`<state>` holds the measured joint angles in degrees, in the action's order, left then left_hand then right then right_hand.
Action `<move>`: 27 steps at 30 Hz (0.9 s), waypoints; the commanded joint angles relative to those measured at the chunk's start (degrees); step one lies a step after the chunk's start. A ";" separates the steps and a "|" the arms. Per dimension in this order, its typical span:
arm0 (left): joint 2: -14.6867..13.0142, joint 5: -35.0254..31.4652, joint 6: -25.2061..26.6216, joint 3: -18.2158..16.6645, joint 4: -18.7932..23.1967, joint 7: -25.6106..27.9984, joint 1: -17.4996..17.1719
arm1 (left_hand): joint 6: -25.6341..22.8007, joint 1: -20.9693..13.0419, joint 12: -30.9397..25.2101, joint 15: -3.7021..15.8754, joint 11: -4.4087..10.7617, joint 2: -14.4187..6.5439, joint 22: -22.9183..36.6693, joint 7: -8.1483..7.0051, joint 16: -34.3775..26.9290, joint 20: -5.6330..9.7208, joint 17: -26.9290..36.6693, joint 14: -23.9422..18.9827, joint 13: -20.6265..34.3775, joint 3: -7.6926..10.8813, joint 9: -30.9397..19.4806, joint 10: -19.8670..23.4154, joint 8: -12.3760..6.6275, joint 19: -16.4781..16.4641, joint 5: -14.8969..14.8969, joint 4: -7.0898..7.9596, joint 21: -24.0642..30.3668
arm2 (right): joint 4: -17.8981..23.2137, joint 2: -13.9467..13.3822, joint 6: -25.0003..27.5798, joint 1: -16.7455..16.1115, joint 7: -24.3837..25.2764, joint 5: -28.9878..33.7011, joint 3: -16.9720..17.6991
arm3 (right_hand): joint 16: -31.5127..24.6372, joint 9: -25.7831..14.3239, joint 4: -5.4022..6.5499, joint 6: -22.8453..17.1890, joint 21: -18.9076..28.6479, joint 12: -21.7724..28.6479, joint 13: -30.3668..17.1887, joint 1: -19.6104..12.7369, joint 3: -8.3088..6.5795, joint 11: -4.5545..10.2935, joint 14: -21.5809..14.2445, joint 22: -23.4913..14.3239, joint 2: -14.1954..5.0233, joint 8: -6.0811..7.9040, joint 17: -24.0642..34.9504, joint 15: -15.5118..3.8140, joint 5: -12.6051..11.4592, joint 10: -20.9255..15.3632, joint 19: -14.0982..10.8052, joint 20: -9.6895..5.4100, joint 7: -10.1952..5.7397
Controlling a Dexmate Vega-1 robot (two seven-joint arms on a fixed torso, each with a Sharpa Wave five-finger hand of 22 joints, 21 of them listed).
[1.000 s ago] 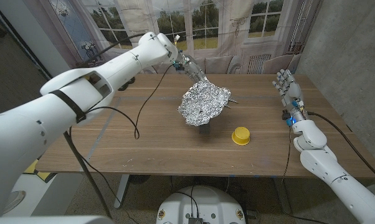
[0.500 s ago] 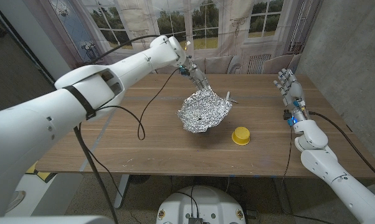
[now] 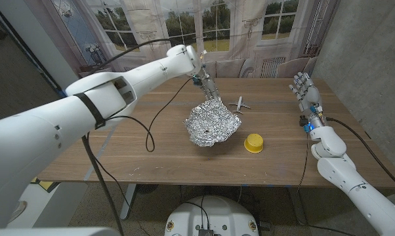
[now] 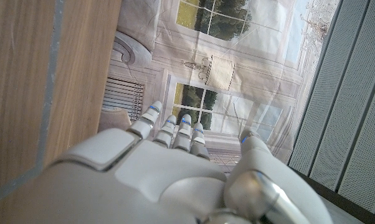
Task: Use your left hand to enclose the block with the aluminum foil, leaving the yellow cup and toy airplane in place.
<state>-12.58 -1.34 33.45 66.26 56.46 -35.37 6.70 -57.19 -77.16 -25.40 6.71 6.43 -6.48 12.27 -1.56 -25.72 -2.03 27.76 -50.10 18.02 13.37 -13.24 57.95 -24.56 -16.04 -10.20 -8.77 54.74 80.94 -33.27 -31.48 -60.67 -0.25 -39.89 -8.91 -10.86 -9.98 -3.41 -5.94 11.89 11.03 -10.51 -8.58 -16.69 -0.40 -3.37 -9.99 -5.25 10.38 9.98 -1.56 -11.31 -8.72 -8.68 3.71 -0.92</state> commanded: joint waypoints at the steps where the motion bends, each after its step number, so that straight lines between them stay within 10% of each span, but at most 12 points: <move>1: 2.86 -3.02 -2.57 2.41 -4.20 -0.66 0.21 | 1.59 1.30 0.52 5.29 2.77 -1.32 -0.11 -0.12 1.69 -0.23 -1.08 0.70 5.44 0.11 -0.18 1.24 0.88 1.29 -0.32 0.66 0.63 | 0.07 -0.09 -0.58 -0.45 0.10 -0.09 0.41 | 0.03 -0.23 -0.29 -0.33 -0.07 -0.01 -0.18 0.17 -0.19 -0.38 -0.67 -0.33 0.07 0.32 0.21 0.15 -0.25 -0.30 -0.37 -0.19 -0.18; 15: 9.15 -4.91 -13.43 5.26 -18.91 -11.21 4.60 | 26.64 12.91 13.61 -2.89 -4.29 0.26 -1.71 -0.42 12.98 -5.20 -7.92 17.93 0.29 -1.85 1.47 -23.14 13.99 11.37 -0.34 3.92 -2.57 | -0.22 0.28 -1.20 -0.21 0.08 0.04 0.43 | 0.02 -0.23 -0.35 -0.37 -0.07 -0.02 -0.18 0.21 -0.20 -0.32 -0.75 -0.33 0.09 0.33 0.20 0.22 -0.25 -0.28 -0.41 -0.14 -0.21; 21: 14.25 -7.12 -20.66 6.74 -29.32 -14.69 7.34 | 31.61 17.40 14.62 -7.09 -6.01 2.29 -1.85 -0.11 15.15 -6.95 -9.12 26.48 0.27 -4.46 1.51 -30.60 14.09 15.80 -1.59 5.35 -5.39 | -0.56 0.57 -1.51 0.05 -0.14 -0.01 0.29 | 0.04 -0.22 -0.38 -0.37 -0.08 -0.02 -0.18 0.23 -0.21 -0.41 -0.75 -0.33 0.11 0.33 0.20 0.24 -0.26 -0.30 -0.43 -0.15 -0.22; 24: 13.20 -7.97 -19.73 6.64 -26.80 -15.66 7.42 | 34.12 18.44 14.62 -8.58 -6.70 2.86 -1.86 0.10 15.51 -7.68 -9.89 30.41 0.29 -5.27 1.51 -33.64 14.21 17.35 -2.18 5.62 -6.61 | -0.61 0.57 -1.48 0.12 -0.25 -0.03 0.23 | 0.04 -0.22 -0.39 -0.36 -0.08 -0.02 -0.18 0.24 -0.22 -0.41 -0.75 -0.33 0.12 0.33 0.20 0.26 -0.26 -0.30 -0.44 -0.13 -0.22; 27: 8.27 -9.78 -13.97 6.70 -15.55 -15.24 6.27 | 39.33 19.26 14.92 -10.77 -8.08 3.05 -1.85 0.60 15.42 -8.52 -11.02 35.22 -0.01 -6.03 1.58 -39.40 14.66 19.73 -2.91 5.80 -8.49 | -0.59 0.61 -1.46 0.12 -0.32 -0.17 0.22 | 0.04 -0.23 -0.40 -0.38 -0.08 -0.01 -0.18 0.25 -0.22 -0.40 -0.77 -0.33 0.13 0.33 0.21 0.30 -0.26 -0.31 -0.46 -0.12 -0.21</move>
<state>-2.11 -7.21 18.12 71.65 35.24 -46.80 12.03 -21.18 -58.78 -10.77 -2.63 -0.59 -3.34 10.38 -1.26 -10.14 -9.97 17.32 -17.81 18.11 8.02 -11.71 22.11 -10.23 1.89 -12.46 -3.08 47.42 80.63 -32.91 -32.72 -60.79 -0.24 -39.89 -8.54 -10.86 -9.98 -3.57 -5.94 11.89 11.03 -10.51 -8.51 -16.85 -0.40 -3.67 -9.99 -5.32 10.38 9.98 -1.24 -11.31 -8.72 -8.68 3.72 -0.92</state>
